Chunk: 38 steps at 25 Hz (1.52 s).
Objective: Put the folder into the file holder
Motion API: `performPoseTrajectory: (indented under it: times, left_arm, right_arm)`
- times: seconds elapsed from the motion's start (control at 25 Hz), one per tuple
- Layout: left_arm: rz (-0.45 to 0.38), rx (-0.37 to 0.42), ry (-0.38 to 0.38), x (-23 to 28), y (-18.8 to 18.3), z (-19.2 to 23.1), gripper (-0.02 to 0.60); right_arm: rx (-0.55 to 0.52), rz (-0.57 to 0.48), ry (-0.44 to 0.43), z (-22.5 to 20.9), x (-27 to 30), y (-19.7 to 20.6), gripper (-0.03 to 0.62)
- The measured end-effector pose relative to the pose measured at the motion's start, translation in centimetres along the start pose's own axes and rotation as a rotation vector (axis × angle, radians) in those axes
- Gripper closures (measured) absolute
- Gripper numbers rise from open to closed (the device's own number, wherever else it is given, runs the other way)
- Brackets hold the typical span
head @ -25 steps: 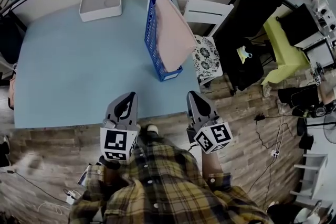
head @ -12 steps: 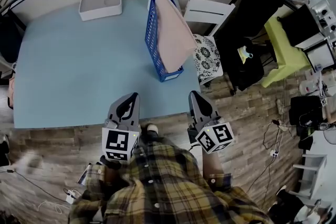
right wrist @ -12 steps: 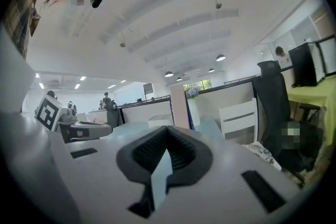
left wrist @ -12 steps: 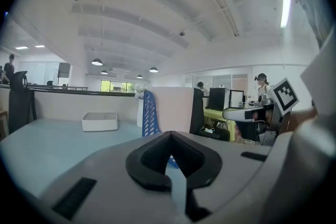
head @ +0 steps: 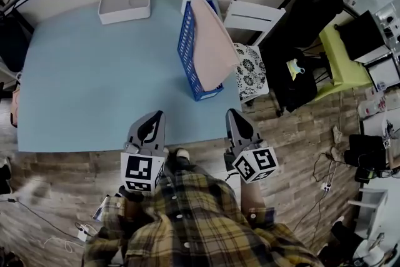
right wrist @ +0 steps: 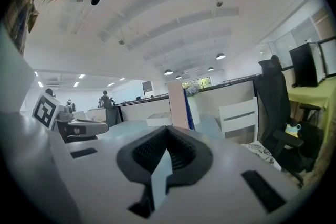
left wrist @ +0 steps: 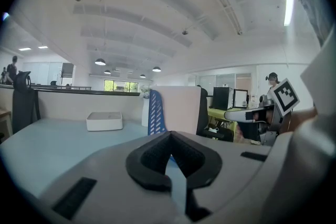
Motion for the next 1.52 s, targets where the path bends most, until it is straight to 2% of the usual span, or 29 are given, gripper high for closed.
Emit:
performPoseTrajectory:
  times: [1.52]
  left_arm:
    - [0.01, -0.002, -0.024, 1.6, 0.0, 1.2, 0.589]
  right_arm:
    - [-0.022, 0.025, -0.025, -0.6, 2.3, 0.2, 0.592]
Point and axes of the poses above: the fingertips, and each gripper's own axes: x forward along the fingers, z to its left, y out of its underside, the point moved 7 cm from there along -x, backward along the fingers, and after that the axes turned 11 degrees about -z, right-handed, at the moved point
